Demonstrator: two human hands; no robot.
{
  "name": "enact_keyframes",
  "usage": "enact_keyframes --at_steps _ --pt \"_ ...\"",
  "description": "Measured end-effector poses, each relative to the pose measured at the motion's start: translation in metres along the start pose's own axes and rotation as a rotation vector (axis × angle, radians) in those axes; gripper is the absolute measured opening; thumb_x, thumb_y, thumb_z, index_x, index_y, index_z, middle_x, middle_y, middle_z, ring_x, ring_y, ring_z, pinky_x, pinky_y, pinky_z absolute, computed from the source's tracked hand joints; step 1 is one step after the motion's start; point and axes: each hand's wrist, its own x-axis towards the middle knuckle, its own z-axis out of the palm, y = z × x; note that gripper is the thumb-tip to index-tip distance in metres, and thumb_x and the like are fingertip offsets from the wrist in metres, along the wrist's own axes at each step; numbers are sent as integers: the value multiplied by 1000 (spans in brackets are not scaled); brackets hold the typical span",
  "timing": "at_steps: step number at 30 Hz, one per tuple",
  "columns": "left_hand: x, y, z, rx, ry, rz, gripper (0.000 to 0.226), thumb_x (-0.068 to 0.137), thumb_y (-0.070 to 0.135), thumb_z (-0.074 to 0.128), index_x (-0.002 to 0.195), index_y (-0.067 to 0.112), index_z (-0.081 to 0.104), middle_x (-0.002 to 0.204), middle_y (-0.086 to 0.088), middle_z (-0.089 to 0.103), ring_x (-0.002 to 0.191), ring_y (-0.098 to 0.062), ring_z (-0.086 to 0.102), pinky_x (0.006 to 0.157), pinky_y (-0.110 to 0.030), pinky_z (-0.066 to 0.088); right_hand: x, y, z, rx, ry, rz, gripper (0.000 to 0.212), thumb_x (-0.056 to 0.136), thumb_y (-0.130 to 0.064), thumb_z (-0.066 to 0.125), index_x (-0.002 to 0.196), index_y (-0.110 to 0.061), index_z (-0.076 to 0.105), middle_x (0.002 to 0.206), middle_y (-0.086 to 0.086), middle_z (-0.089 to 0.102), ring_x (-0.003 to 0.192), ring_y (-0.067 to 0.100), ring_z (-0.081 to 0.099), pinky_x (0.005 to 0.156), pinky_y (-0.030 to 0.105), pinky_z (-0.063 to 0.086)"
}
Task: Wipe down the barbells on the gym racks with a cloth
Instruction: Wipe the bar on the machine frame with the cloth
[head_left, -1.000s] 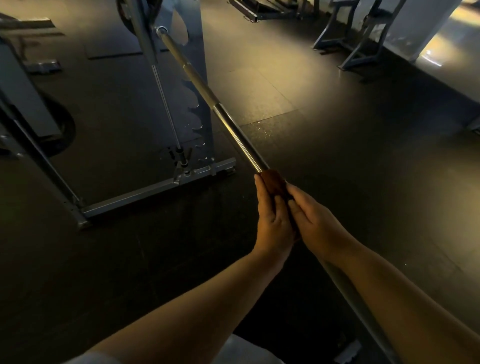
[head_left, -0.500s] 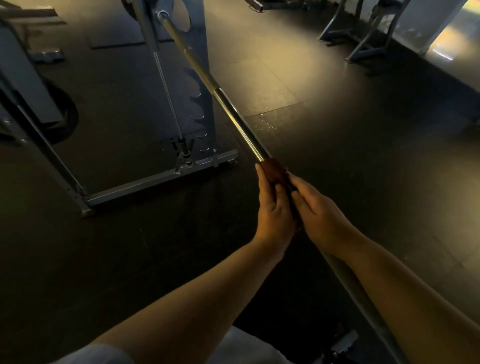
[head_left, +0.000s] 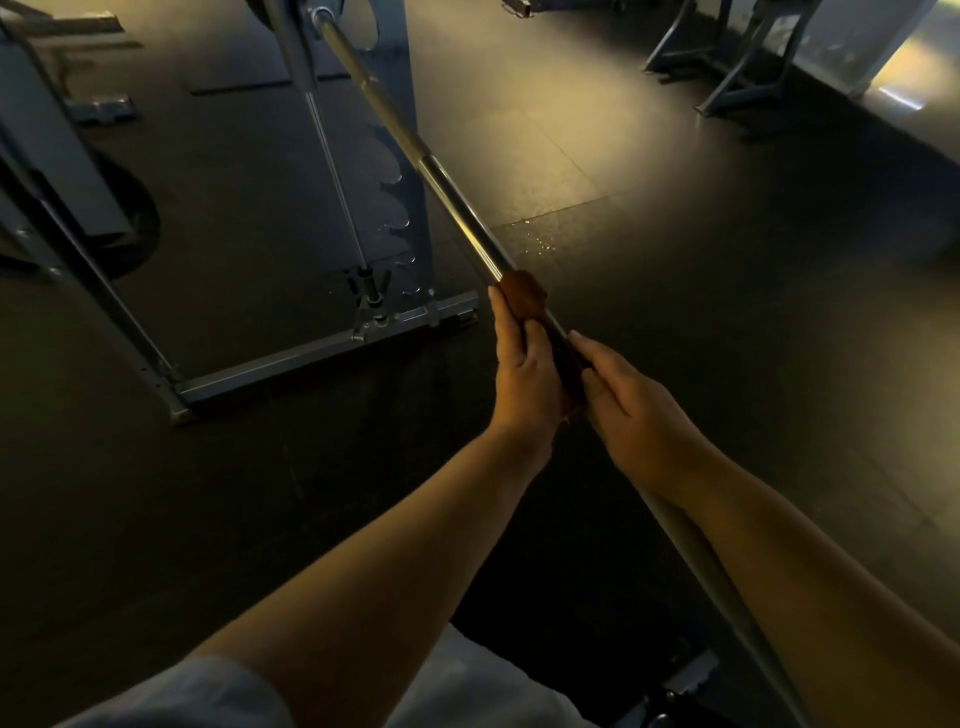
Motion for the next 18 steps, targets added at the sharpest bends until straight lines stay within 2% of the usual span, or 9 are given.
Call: enact_keyframes --at_steps 2,4,6,9,11,14,18 --pt "-16 -16 1 -9 -41 9 55 110 38 32 148 68 7 143 -2 49 118 -26 60 92 -55 55 0 -1 2 12 1 -4 49 112 -26 33 160 -33 25 152 -3 48 120 -1 53 86 12 42" --pt "-26 -27 3 0 -70 6 58 110 34 33 148 68 6 137 -2 52 116 -25 63 91 -54 57 -4 -6 3 55 10 -18 48 113 -21 28 160 -31 25 156 1 43 139 17 48 87 16 45" --pt "-22 -27 4 13 -64 14 59 109 36 35 145 73 7 142 -4 48 121 -28 60 95 -60 54 -6 -11 4 104 20 -4 48 114 -14 23 160 -24 24 162 8 35 149 29 37 94 23 47" --pt "-2 -18 -1 80 -1 72 60 96 51 42 134 84 8 162 -2 27 139 -30 45 105 -66 43 0 -5 5 14 21 -14 48 112 -23 33 158 -34 27 155 -3 45 135 7 47 96 15 42" --pt "7 -13 -4 102 5 67 61 90 53 43 128 88 8 165 1 22 142 -29 40 108 -66 40 0 2 3 -15 24 0 49 111 -25 36 159 -32 27 154 -4 46 129 0 47 97 14 40" --pt "4 -5 -5 31 -24 36 60 98 48 41 132 84 8 161 -2 29 137 -28 46 106 -64 43 0 -3 2 -38 35 3 50 111 -25 36 159 -31 27 155 -4 46 133 2 46 101 16 40" --pt "-18 -13 -4 28 -106 -40 63 109 34 37 143 75 4 144 2 46 121 -22 59 97 -53 53 -1 -5 1 -33 32 14 48 111 -26 36 158 -33 30 155 -4 46 139 10 47 112 36 45"
